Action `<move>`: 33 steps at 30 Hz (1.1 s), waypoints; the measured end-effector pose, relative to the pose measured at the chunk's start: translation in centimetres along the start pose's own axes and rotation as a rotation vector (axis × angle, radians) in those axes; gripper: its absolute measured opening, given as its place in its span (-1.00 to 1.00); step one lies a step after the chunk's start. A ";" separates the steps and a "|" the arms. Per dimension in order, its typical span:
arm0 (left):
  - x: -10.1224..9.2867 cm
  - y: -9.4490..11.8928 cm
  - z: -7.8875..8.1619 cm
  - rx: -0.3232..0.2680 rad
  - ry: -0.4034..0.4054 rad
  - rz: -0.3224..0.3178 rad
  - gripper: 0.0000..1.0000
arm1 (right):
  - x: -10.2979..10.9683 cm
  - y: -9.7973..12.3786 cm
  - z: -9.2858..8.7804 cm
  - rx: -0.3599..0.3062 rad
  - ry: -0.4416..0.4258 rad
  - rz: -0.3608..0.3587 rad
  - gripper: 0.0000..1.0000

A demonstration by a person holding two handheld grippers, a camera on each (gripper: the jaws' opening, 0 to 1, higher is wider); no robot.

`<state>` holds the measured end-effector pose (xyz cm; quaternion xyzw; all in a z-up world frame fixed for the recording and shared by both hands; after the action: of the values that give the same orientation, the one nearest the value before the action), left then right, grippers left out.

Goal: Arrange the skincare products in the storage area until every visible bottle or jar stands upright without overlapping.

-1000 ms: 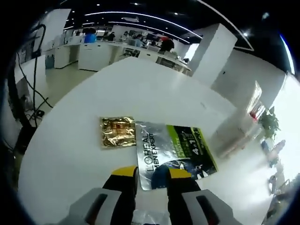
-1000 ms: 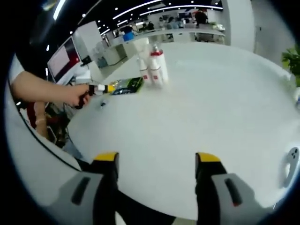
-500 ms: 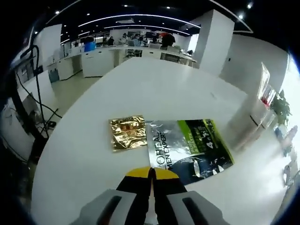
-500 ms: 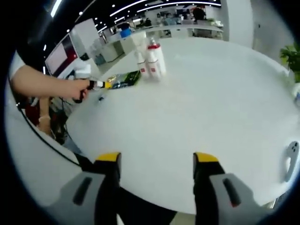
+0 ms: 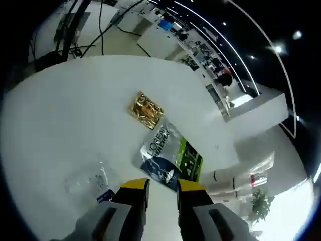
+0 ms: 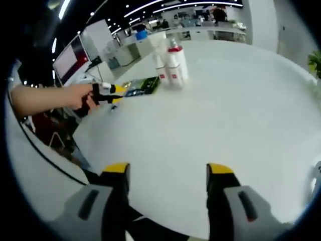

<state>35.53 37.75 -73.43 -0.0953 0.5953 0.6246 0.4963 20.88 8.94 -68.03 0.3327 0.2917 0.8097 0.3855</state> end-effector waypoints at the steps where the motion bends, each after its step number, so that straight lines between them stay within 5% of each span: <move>1: -0.6 -0.2 -0.6 -0.003 0.029 -0.020 -0.55 | 0.0 0.0 0.0 0.001 0.004 0.002 0.27; 6: -2.8 -2.1 -3.1 -0.003 0.076 -0.065 -0.47 | -0.7 0.8 -0.7 0.006 -0.007 -0.010 0.27; 13: -2.9 -3.3 -4.6 0.008 0.256 -0.011 -0.53 | -2.2 2.2 -1.7 0.002 -0.038 -0.049 0.26; 24: -3.0 -4.3 -3.9 -0.048 0.440 0.001 -0.67 | -2.5 2.7 -2.5 -0.004 -0.067 -0.056 0.26; 33: -1.9 -4.2 -3.2 -0.094 0.469 0.058 -0.97 | -3.6 3.9 -3.2 0.001 -0.081 -0.074 0.25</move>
<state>38.04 33.27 -75.71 -0.2434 0.6672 0.6264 0.3214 18.50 3.25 -68.26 0.3541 0.2885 0.7806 0.4266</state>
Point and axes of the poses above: the point that each gripper's makers call its tool centre point, and the gripper's own axes: y roughly backward along the fingers, x roughly to its left, z roughly out of its top, the point moved 5 cm from there along y, roughly backward along the fingers, and after that the axes turned 5 degrees about z, right-handed, at the moved point
